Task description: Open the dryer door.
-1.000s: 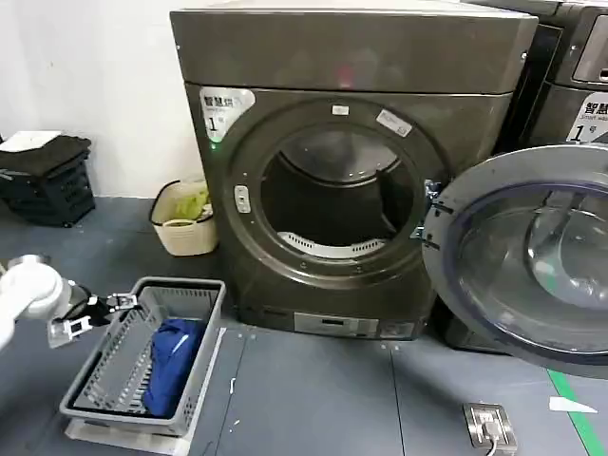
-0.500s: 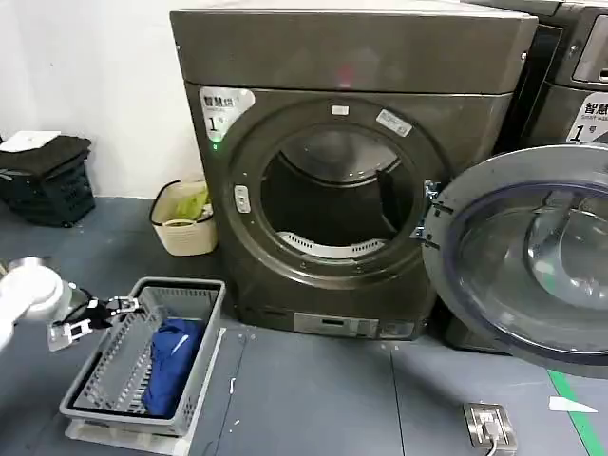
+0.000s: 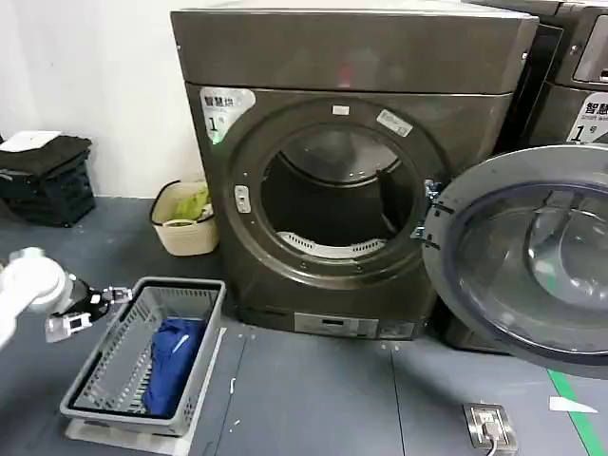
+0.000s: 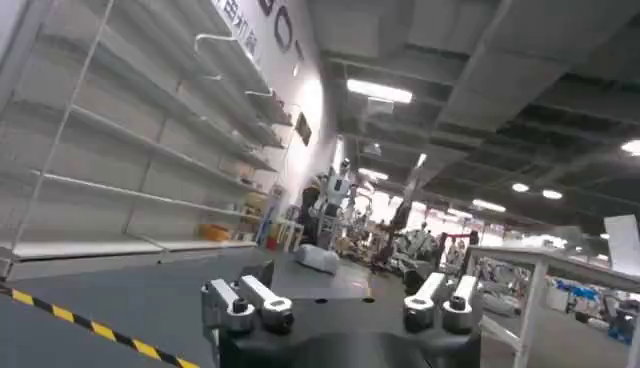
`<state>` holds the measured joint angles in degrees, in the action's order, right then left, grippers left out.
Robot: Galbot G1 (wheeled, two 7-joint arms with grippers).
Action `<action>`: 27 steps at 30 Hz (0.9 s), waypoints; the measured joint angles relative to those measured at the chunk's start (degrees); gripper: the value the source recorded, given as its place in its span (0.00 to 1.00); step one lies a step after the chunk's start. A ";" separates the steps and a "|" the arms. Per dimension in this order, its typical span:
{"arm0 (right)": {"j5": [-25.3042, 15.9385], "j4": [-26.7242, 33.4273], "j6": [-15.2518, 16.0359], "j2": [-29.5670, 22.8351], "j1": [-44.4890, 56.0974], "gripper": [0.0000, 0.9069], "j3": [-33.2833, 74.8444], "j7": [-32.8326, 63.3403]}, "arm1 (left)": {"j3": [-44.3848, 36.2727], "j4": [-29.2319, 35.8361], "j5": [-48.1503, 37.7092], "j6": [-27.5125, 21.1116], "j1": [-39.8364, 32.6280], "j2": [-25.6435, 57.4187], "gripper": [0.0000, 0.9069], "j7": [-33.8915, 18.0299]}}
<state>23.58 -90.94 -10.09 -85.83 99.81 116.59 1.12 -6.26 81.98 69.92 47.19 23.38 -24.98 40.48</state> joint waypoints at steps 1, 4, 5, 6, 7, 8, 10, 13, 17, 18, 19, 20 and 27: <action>0.05 0.00 -0.03 -0.04 0.00 1.00 0.04 -0.01 | 0.03 0.25 -0.29 0.00 -0.04 0.02 1.00 -0.01; 0.07 0.03 -0.11 -0.09 0.02 1.00 0.12 -0.11 | -0.42 0.94 -3.17 0.01 -0.10 0.40 1.00 0.03; 0.07 0.04 -0.12 -0.10 0.02 1.00 0.14 -0.16 | -0.69 1.13 -4.14 0.00 -0.11 0.63 1.00 0.13; 0.07 0.04 -0.13 -0.14 0.03 1.00 0.18 -0.20 | -1.05 1.39 -5.17 0.00 -0.11 0.94 1.00 0.16; 0.07 0.04 -0.14 -0.17 0.06 1.00 0.20 -0.22 | -1.26 1.51 -5.79 0.01 -0.04 1.10 1.00 0.18; 0.08 0.04 -0.15 -0.21 0.06 1.00 0.20 -0.27 | -1.39 1.52 -6.21 0.00 0.06 1.17 1.00 0.20; 0.08 -0.08 -0.19 -0.34 0.07 1.00 0.20 -0.52 | -1.69 1.45 -6.81 0.00 0.23 1.18 1.00 0.19; 0.07 -0.28 -0.19 -0.48 0.08 1.00 0.22 -0.61 | -2.11 1.12 -7.53 0.00 0.39 1.30 1.00 0.19; 0.07 -0.29 -0.19 -0.49 0.10 1.00 0.26 -0.61 | -2.69 1.04 -8.33 0.00 0.90 1.51 1.00 0.20; 0.08 -0.28 -0.19 -0.49 0.12 1.00 0.27 -0.61 | -2.70 1.03 -8.33 0.00 1.07 1.54 1.00 0.20; 0.08 -0.27 -0.19 -0.49 0.14 1.00 0.28 -0.61 | -2.75 1.00 -8.33 0.00 1.26 1.54 1.00 0.19; 0.08 -0.27 -0.20 -0.49 0.15 1.00 0.28 -0.61 | -2.80 0.89 -8.29 0.00 1.37 1.54 1.00 0.20; 0.09 -0.23 -0.22 -0.48 0.16 1.00 0.33 -0.62 | -3.19 0.47 -7.50 0.00 1.86 1.31 1.00 0.22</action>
<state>23.67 -91.17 -10.31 -86.31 99.97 116.92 0.50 -9.46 82.45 62.42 47.19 25.24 -23.66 40.71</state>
